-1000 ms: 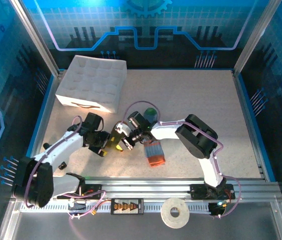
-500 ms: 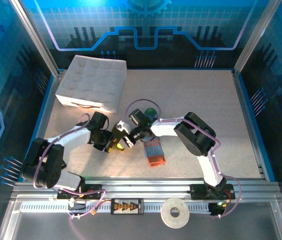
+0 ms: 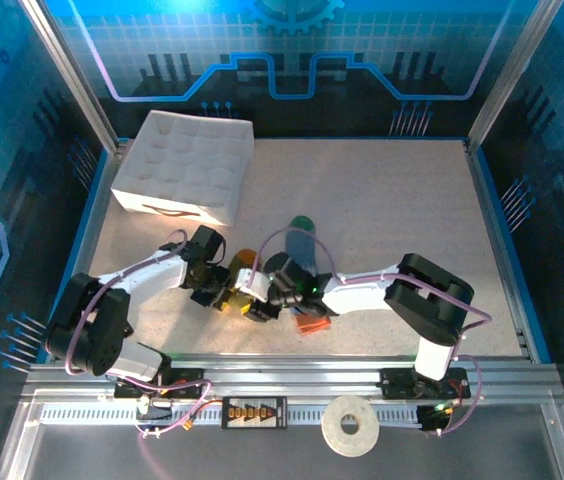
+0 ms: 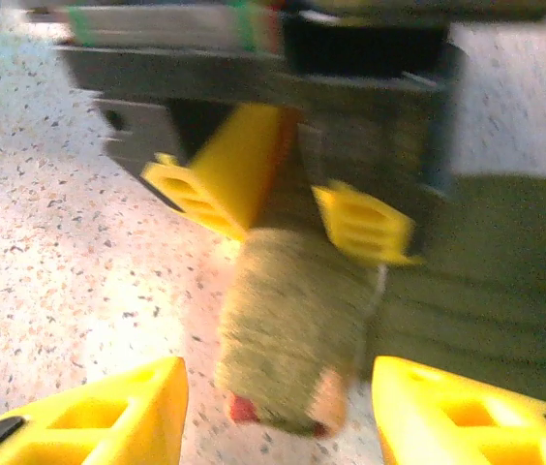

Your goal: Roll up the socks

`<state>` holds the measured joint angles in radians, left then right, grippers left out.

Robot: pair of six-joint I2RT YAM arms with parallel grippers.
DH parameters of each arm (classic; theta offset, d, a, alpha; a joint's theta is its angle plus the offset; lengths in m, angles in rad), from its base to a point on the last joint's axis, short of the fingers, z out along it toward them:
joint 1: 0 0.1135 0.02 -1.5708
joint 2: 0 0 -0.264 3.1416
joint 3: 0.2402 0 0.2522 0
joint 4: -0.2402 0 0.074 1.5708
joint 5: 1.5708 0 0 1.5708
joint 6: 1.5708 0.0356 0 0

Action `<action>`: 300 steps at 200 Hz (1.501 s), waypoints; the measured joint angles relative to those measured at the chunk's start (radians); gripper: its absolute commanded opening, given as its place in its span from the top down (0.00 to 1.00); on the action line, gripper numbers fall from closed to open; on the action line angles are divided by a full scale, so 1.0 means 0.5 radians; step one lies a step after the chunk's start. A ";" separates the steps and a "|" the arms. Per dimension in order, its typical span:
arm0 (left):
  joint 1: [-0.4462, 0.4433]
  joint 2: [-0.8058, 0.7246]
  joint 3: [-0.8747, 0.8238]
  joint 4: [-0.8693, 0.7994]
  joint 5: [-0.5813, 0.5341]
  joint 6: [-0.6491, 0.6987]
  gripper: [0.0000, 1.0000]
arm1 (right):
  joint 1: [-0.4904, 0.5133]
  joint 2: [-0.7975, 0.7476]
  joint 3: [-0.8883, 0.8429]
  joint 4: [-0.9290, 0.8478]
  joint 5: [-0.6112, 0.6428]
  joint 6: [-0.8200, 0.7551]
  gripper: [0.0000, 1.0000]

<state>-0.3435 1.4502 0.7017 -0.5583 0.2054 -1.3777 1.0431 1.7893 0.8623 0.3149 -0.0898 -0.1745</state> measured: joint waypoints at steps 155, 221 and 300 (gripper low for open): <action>-0.003 0.063 0.073 -0.093 -0.004 -0.023 0.62 | 0.246 0.222 0.173 -0.002 0.704 -0.343 0.81; 0.011 -0.178 0.067 -0.240 -0.043 -0.092 0.24 | 0.069 0.218 0.196 -0.052 0.329 -0.053 0.92; 0.137 -0.571 -0.024 -0.212 -0.047 -0.113 0.20 | -0.227 0.309 0.257 -0.071 -0.321 0.340 0.92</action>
<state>-0.2752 1.1648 0.6895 -0.6643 0.1818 -1.4342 0.9298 1.9438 0.9909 0.2794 -0.2504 -0.0044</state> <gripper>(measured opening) 0.816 0.140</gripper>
